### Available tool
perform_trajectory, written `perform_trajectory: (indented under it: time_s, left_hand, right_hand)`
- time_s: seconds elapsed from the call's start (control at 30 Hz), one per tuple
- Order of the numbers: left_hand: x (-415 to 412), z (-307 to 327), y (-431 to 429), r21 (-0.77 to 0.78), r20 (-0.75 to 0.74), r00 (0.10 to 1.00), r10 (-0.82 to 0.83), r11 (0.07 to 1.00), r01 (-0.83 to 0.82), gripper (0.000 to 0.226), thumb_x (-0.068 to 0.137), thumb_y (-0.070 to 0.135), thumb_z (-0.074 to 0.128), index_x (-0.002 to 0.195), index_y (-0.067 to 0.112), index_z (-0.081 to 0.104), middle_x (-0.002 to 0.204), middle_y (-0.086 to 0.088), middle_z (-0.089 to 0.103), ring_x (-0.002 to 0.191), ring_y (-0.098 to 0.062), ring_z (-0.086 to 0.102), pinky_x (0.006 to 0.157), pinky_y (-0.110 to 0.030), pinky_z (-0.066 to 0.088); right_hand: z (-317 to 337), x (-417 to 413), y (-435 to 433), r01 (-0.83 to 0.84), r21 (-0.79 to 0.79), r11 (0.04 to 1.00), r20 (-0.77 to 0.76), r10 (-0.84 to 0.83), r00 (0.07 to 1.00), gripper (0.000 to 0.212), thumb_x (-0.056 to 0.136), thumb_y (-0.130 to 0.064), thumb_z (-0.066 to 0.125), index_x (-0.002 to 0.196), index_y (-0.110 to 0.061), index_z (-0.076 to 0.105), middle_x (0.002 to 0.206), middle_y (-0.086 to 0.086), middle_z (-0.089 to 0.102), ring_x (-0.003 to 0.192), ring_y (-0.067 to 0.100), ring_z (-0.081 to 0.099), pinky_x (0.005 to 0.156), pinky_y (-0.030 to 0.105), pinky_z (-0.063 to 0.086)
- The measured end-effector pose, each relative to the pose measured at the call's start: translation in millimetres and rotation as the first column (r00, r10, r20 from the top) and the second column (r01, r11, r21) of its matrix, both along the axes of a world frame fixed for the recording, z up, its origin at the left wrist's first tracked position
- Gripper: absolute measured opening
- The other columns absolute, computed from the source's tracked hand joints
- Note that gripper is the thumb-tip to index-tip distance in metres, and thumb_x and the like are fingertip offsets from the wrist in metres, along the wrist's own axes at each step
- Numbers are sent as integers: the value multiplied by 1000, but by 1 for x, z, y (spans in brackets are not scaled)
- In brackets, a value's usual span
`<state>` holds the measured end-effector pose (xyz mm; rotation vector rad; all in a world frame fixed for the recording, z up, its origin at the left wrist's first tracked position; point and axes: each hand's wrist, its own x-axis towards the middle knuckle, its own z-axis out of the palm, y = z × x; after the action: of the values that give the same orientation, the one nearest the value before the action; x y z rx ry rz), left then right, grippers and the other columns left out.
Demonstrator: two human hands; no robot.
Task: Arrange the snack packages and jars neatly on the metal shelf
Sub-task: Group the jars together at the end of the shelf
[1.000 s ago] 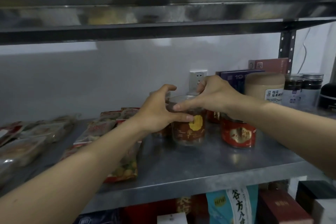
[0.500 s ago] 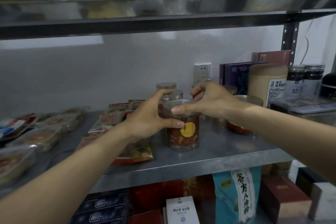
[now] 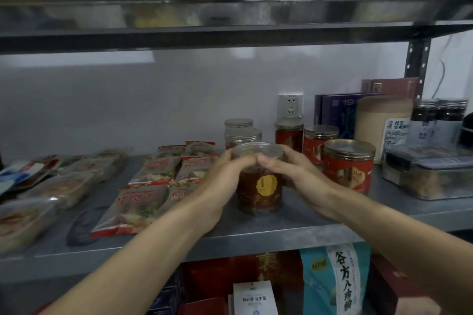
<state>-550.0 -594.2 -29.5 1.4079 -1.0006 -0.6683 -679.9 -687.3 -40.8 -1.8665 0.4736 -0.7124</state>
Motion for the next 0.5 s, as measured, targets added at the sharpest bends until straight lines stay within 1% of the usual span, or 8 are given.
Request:
perform_trajectory:
  time_s: [0.03, 0.07, 0.13, 0.23, 0.3, 0.37, 0.4, 0.5]
  left_hand:
    - [-1, -5, 2, -16, 6, 1000, -29, 999, 29, 26, 87, 37, 64, 112, 36, 58, 103, 19, 63, 96, 1, 55, 80, -23, 42]
    - [-2, -7, 5, -26, 9, 999, -48, 999, 48, 17, 88, 36, 62, 105, 39, 58, 98, 23, 61, 92, 6, 54, 77, -20, 42]
    - [-2, -12, 10, -33, 0, 997, -75, 997, 75, 10, 89, 36, 61, 96, 42, 57, 94, 25, 60, 89, 9, 52, 76, -19, 42]
    - [-2, -5, 8, -34, -36, 994, -102, 994, 101, 9, 89, 32, 62, 95, 38, 58, 93, 23, 62, 88, 7, 55, 76, -20, 43]
    - [-2, -4, 6, -25, -53, 994, -94, 995, 93, 11, 89, 30, 62, 97, 36, 60, 97, 19, 65, 95, 0, 58, 85, -26, 45]
    - [-1, -3, 8, -6, -65, 993, -102, 995, 102, 16, 86, 33, 63, 102, 36, 60, 105, 15, 65, 106, -7, 56, 101, -37, 40]
    - [-1, -3, 8, 3, -73, 992, -101, 995, 101, 20, 85, 34, 64, 105, 36, 61, 108, 14, 64, 110, -10, 55, 106, -41, 36]
    - [-2, -1, 7, 3, -97, 990, -103, 995, 104, 27, 84, 34, 65, 110, 35, 61, 116, 9, 65, 116, -15, 54, 110, -47, 34]
  right_hand:
    - [0, 0, -1, -23, -1, 1000, 5, 23, 1000, 66, 68, -57, 76, 126, -30, 56, 119, -12, 68, 112, 3, 61, 96, 24, 45]
    - [0, -1, -2, -35, 2, 999, 12, 35, 999, 55, 70, -50, 76, 118, -33, 59, 113, -14, 70, 106, -2, 63, 91, 20, 47]
    - [-1, -3, -8, -26, -2, 1000, 26, 26, 999, 50, 67, -45, 76, 113, -36, 60, 111, -14, 70, 105, -2, 63, 90, 20, 48]
    - [-3, -4, -14, -12, -22, 1000, 33, 12, 999, 49, 67, -44, 77, 112, -38, 61, 114, -12, 70, 110, 2, 61, 93, 24, 49]
    - [-5, -4, -15, -18, -17, 1000, 53, 19, 998, 48, 67, -42, 78, 112, -36, 61, 112, -12, 71, 108, 1, 63, 91, 21, 50]
    - [-4, -4, -16, -26, -16, 1000, 67, 27, 997, 50, 66, -39, 79, 113, -34, 61, 111, -11, 71, 105, -1, 64, 87, 18, 52]
    - [-3, -3, -16, -29, -14, 999, 71, 30, 997, 51, 66, -37, 79, 114, -32, 61, 111, -10, 71, 103, -2, 64, 86, 17, 52]
    - [-2, -3, -18, -26, -17, 1000, 63, 27, 998, 57, 65, -38, 80, 118, -28, 60, 111, -8, 71, 105, 1, 65, 88, 19, 53]
